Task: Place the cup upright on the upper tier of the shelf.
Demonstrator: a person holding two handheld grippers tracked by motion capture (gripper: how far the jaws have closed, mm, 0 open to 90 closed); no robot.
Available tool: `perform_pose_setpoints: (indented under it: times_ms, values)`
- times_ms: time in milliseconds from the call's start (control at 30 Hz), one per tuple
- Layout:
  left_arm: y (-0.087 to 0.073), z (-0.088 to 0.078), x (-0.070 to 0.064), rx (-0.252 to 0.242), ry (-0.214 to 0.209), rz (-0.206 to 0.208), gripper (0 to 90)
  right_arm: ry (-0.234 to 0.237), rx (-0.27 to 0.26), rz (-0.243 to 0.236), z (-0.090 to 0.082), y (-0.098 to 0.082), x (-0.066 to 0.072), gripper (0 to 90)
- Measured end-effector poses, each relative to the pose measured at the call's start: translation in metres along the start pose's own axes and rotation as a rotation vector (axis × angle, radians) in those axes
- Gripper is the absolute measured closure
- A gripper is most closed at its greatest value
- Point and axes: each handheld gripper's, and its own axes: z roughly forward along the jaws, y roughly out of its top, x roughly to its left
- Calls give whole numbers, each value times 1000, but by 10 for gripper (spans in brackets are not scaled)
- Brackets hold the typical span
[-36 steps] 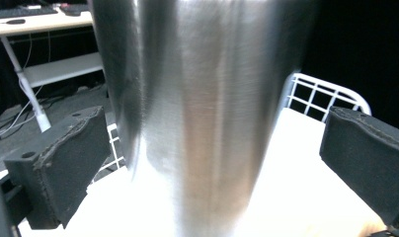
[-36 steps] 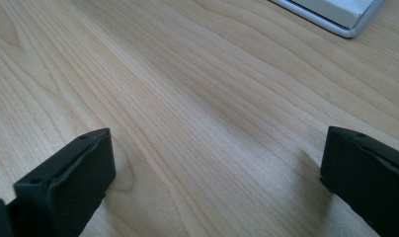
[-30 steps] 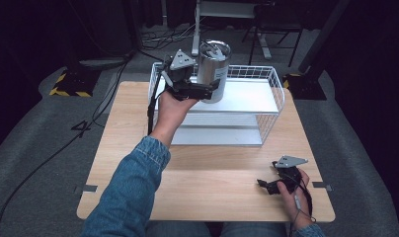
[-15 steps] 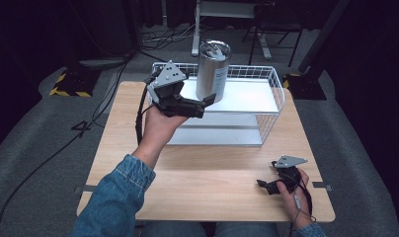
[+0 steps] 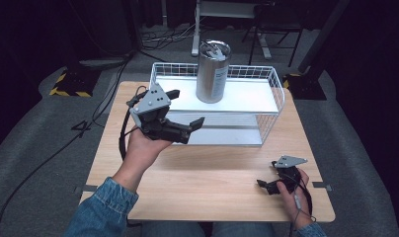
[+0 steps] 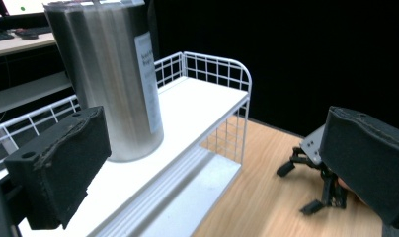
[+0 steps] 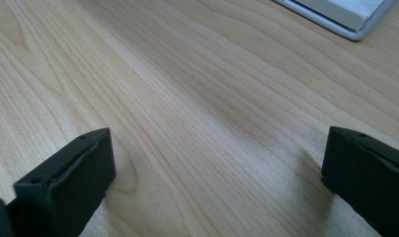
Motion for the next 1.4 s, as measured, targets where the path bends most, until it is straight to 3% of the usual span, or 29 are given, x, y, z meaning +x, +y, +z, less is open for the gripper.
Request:
perform_pose_setpoints:
  times_ms: [367,600,767,1067,1400]
  values:
    - [-32,-19,-3,42,-14,10,0,-1,-3,-1,0,0,0,6]
    - [-59,-26,5,77,-28,-25,0,-2,-3,-2,0,0,0,6]
    - [-79,-28,5,105,-13,-28,0,-1,-3,-1,0,0,0,6]
    - [-120,-28,5,142,7,-75,0,-2,-3,-2,0,0,0,6]
    - [-162,-23,6,191,55,-79,4,-1,-4,-2,0,0,0,6]
